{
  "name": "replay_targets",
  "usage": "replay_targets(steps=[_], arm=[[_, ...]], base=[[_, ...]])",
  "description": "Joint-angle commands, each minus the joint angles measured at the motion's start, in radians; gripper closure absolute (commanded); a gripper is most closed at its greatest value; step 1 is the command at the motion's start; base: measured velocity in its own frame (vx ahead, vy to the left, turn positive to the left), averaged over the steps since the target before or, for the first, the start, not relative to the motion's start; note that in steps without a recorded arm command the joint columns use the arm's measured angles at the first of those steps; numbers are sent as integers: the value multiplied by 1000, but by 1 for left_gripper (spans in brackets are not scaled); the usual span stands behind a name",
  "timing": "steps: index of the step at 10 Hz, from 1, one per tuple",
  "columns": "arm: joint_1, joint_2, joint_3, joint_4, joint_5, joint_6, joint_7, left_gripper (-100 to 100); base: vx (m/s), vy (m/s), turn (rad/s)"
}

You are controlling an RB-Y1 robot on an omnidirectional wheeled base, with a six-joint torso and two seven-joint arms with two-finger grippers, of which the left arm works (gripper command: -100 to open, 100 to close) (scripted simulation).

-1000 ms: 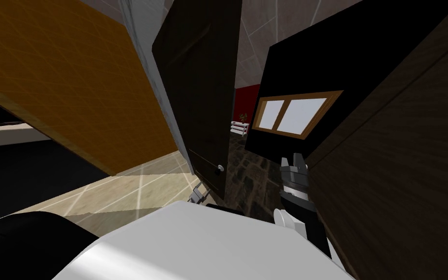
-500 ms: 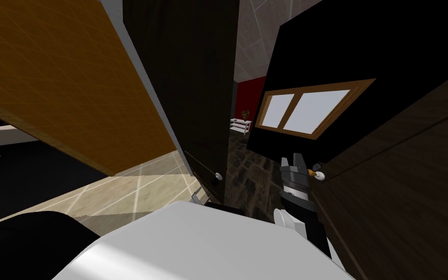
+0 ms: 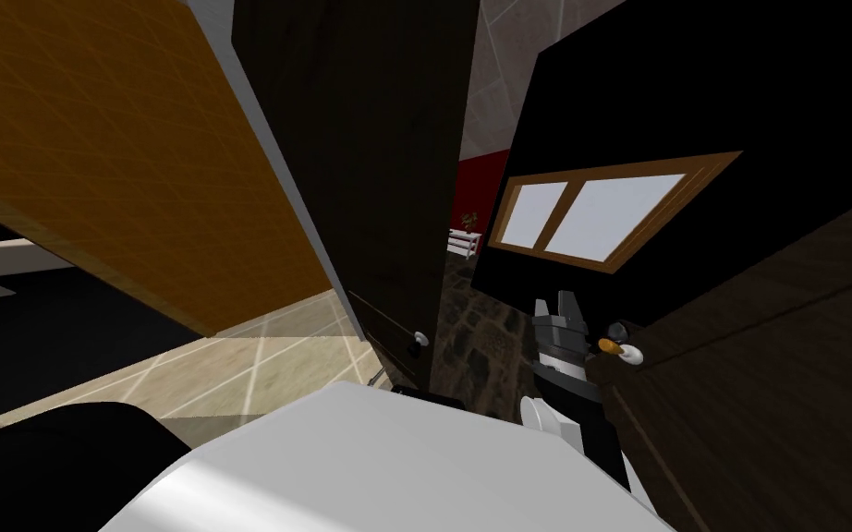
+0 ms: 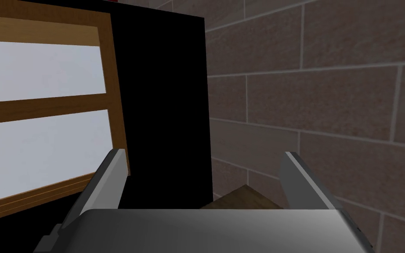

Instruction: Push the door open

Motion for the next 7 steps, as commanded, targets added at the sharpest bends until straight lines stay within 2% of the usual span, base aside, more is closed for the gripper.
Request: replay_targets(steps=[1,5,6,7], arm=[[36,-12,-25,-2,10,-19,-31,-100],[95,-44,-66,-10,26,-45,-77,-100],[85,-38,-59,-8,24,-41,-68,-100],[85,-38,-59,-8,24,-41,-68,100]], base=[[213,-40,55],[158,-5,40],[56,-20,11],[-7,5,-7]])
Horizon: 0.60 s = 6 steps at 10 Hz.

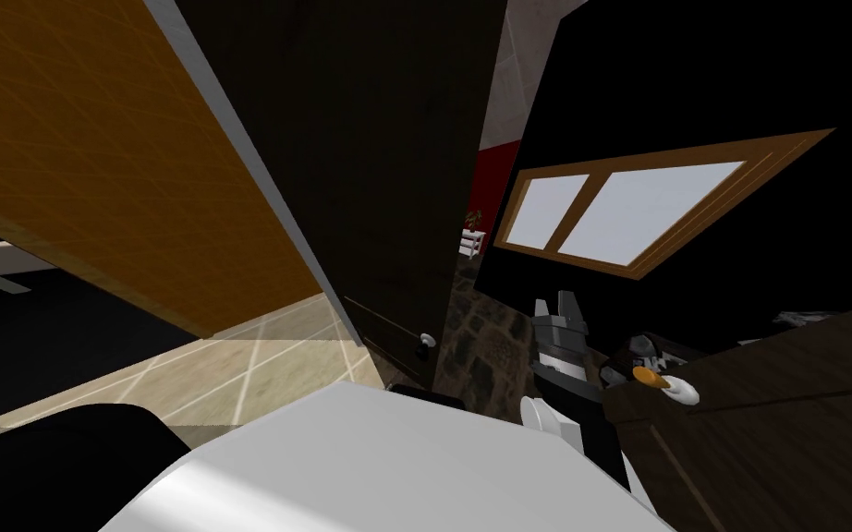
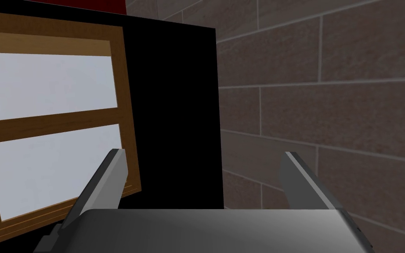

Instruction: Push the door open

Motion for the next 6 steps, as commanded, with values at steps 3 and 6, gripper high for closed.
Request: replay_targets(steps=[3,6], arm=[[0,0,0,0,0,1,1,100],[0,31,7,-2,14,6,3,-100]], base=[[-19,6,-2],[-3,-14,25]])
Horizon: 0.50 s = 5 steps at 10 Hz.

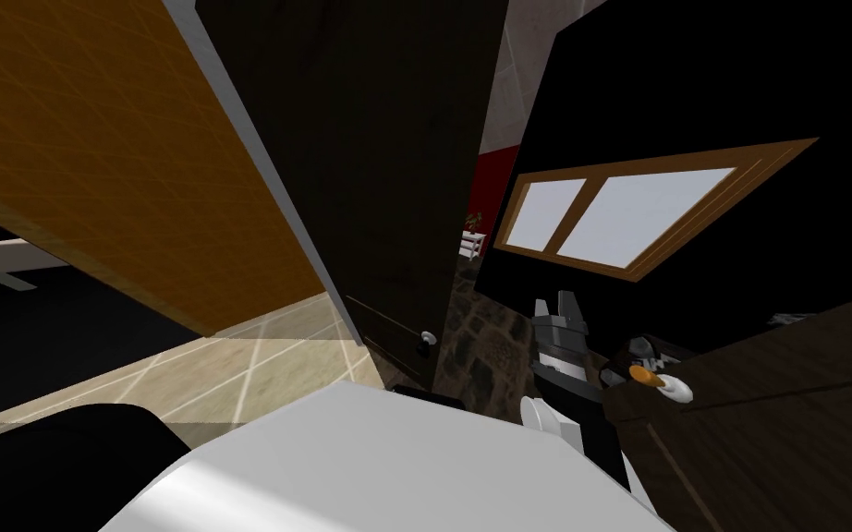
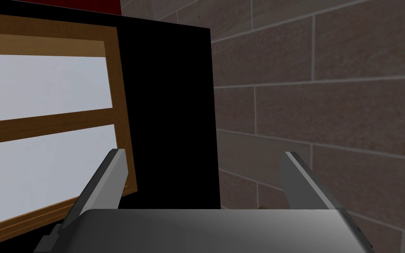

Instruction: Push the door open

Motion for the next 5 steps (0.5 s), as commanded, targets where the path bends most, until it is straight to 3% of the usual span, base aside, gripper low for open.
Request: replay_targets(steps=[1,2,5], arm=[[1,30,11,0,21,5,2,-100],[2,30,21,-4,44,13,5,-100],[4,-27,37,-10,77,26,9,-100]], base=[[-8,-98,147],[-7,-155,184],[-20,-150,128]])
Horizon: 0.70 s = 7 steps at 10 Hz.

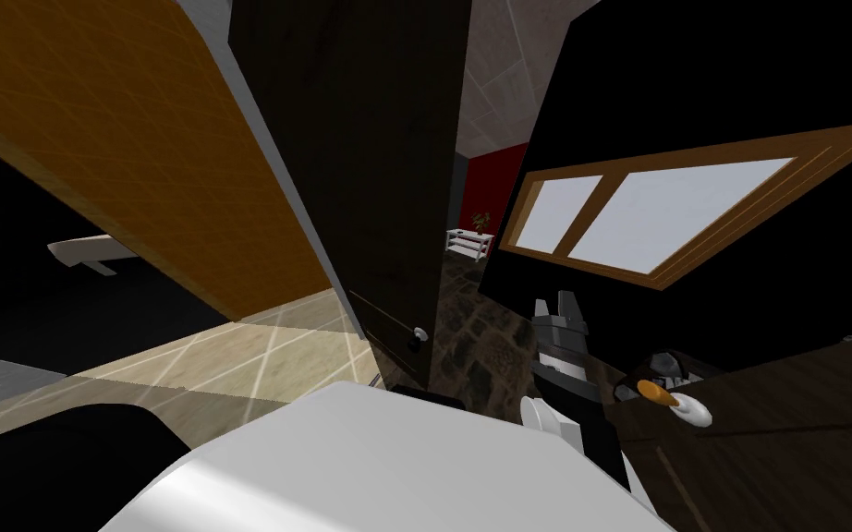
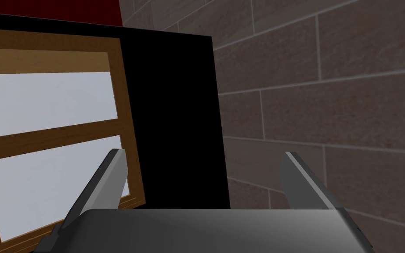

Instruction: Push the door open

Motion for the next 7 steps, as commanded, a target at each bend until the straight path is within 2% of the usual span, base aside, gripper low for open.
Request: replay_targets(steps=[1,2,4,6,7], arm=[[0,0,0,0,0,0,0,-100],[-5,26,0,-3,2,9,2,-100],[-13,49,0,-8,4,22,5,-100],[-21,51,0,-12,6,34,7,-100],[-25,43,0,-15,7,41,9,-100]], base=[[6,-53,14],[69,-43,-22],[138,-74,-21],[174,-67,-10],[209,-95,-26]])
